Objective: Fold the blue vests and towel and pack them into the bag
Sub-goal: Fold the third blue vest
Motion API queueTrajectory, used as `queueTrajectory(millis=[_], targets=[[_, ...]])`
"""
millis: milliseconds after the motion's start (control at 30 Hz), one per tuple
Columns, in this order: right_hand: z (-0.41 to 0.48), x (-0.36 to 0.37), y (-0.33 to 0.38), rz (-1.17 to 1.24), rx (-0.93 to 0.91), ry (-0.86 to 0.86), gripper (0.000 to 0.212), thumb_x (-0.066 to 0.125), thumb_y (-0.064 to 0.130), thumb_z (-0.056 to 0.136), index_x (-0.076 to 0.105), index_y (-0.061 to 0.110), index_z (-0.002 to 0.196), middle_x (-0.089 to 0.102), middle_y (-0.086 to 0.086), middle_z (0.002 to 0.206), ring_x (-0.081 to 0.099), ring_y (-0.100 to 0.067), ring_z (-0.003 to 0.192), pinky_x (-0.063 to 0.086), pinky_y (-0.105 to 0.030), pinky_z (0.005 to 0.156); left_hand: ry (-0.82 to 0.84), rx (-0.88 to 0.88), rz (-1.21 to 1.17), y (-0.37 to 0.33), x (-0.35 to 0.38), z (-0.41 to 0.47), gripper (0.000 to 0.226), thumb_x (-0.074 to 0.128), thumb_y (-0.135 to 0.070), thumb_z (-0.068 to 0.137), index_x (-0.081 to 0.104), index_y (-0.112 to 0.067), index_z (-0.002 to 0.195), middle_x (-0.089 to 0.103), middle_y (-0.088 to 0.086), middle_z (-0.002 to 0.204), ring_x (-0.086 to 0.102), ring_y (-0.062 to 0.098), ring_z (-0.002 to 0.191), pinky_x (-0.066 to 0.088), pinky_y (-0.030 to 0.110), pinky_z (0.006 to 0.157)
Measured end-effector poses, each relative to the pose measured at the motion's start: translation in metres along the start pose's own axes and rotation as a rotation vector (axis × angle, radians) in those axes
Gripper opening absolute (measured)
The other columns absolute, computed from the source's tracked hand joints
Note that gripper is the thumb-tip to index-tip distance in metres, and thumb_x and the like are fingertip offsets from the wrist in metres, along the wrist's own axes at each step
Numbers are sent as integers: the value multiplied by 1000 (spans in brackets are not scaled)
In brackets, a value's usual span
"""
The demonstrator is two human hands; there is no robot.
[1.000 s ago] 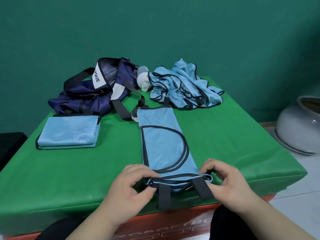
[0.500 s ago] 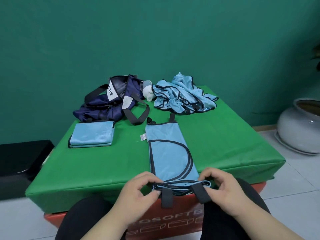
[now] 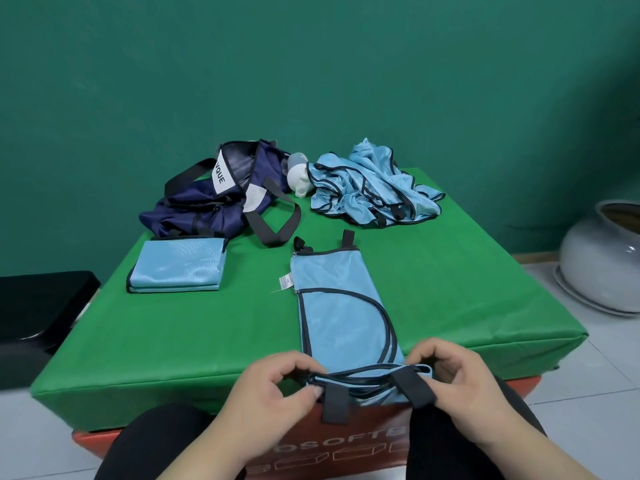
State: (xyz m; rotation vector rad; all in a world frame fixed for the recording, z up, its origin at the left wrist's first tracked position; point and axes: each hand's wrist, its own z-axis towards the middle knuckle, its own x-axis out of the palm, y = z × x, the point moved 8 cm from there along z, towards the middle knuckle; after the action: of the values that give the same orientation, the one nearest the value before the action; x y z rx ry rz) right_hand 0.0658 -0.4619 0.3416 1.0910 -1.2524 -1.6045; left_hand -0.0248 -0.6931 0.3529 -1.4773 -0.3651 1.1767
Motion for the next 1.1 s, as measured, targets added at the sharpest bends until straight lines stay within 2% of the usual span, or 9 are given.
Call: queueTrajectory(millis=[200,367,600,700,800,867,933,1000,1100], targets=[[58,1,24,51,-47,-16,22,73,2,62,72,21,72,67,1,68,57,-7,64,43,-16,60,-50,9,-80,-3,-19,46,23,67,-41,65,73,-42,88,74,-12,83,68,5,81,50,17,78],[134,2,14,27,15,-22,35,61,-25,79,67,9,72,64,1,67,54,-8,64,41,-17,59,-116,-106,-90,18,-34,110,22,74,-13,81,74,-35,84,75,-9,82,68,6,80,50,25,79],[238,6,-31,-213,220,-56,13,76,15,80,68,17,71,63,1,66,51,-16,63,40,-31,66,-137,-279,-135,55,-44,201,14,68,-9,89,75,-19,80,71,13,74,49,14,60,38,20,52],[267,3,-36,-426,223,-90,12,76,27,82,67,21,77,62,7,64,53,-15,61,41,-28,59,-174,-296,8,71,-48,227,13,67,-19,90,74,-27,82,70,-3,69,46,9,52,35,21,50],[280,7,-43,-702,223,-35,29,75,44,83,63,27,103,62,10,89,59,-14,77,44,-30,66,-254,-319,192,85,-57,235,17,60,-24,92,67,-35,103,68,-13,91,56,7,63,43,26,62],[278,5,-43,-835,197,-70,48,71,52,85,56,27,123,55,10,106,55,-11,91,43,-30,73,-370,-256,250,84,-63,225,27,57,-22,93,61,-34,116,58,-16,105,57,10,79,45,30,71],[266,2,-34,-851,132,-161,45,67,51,87,54,25,122,52,11,107,53,-10,95,42,-30,75,-435,-55,263,68,-61,207,20,56,-23,92,60,-33,110,53,-19,103,52,6,89,42,22,78],[247,9,-25,-857,-13,-193,27,66,44,89,54,25,105,51,13,96,52,-13,93,40,-29,74,-347,174,357,46,-45,193,11,55,-30,90,62,-29,99,53,-19,97,51,4,93,38,12,78],[228,34,-13,-892,-252,-65,20,58,46,88,57,26,92,53,13,90,52,-15,89,43,-33,78,-132,415,572,37,-11,189,16,56,-38,88,62,-29,100,55,-15,104,53,11,102,46,29,88]])
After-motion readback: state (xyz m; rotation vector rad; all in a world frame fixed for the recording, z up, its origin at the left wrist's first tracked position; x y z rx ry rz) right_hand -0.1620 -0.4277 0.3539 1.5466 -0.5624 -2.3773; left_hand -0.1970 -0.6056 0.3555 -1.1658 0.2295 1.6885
